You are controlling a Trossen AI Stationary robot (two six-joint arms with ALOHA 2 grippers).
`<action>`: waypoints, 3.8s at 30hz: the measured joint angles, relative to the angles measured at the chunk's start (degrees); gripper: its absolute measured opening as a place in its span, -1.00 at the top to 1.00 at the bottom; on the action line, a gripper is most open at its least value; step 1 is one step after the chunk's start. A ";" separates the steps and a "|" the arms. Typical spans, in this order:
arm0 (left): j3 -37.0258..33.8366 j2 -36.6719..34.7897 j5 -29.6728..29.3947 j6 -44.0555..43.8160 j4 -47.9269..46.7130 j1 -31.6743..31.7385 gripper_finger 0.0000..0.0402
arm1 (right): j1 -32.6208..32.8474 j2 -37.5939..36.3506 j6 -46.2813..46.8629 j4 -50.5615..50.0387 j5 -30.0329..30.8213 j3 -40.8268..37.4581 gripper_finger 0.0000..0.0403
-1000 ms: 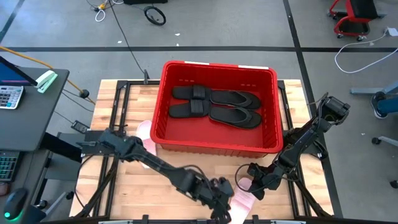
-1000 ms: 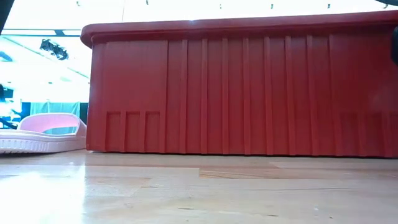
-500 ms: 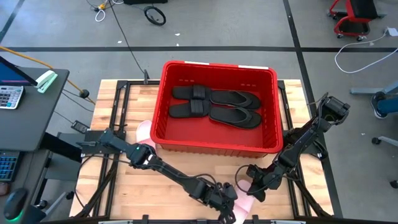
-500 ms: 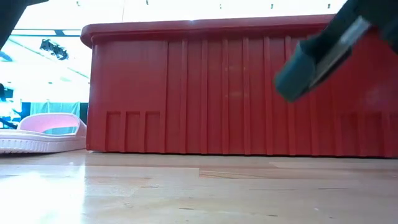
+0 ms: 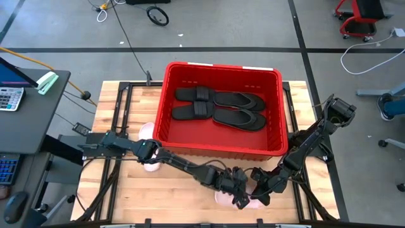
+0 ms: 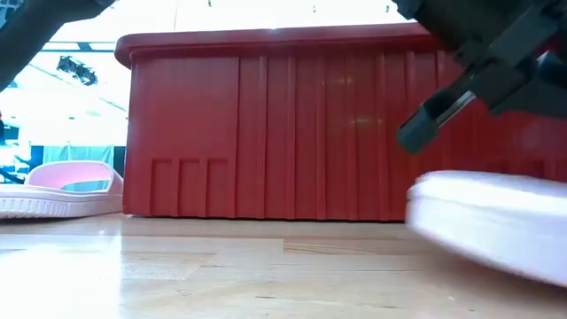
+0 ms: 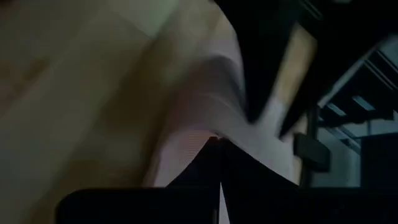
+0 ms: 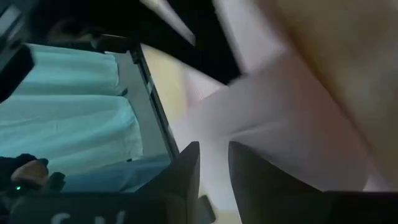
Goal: Pick and place slides into bin
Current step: Put the right pink slide into the red bin
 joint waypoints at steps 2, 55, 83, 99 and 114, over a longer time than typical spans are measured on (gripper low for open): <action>0.00 0.00 0.06 0.88 0.56 0.65 0.98 | 0.06 0.00 -0.68 0.16 1.15 0.00 0.54; 1.95 -0.83 16.53 -6.26 -3.02 1.80 0.13 | 17.81 0.09 19.86 -14.96 14.20 6.36 0.55; 1.97 4.11 10.29 -9.27 8.76 1.11 0.23 | 17.39 0.13 21.42 -16.09 18.36 6.38 0.55; 2.27 -2.30 10.42 -8.23 4.40 -0.78 0.94 | 21.61 0.13 26.93 -3.97 16.08 6.38 0.56; 2.49 -27.44 -8.49 7.76 -0.30 -2.21 0.95 | 19.89 -9.71 -32.33 8.76 30.82 21.08 0.56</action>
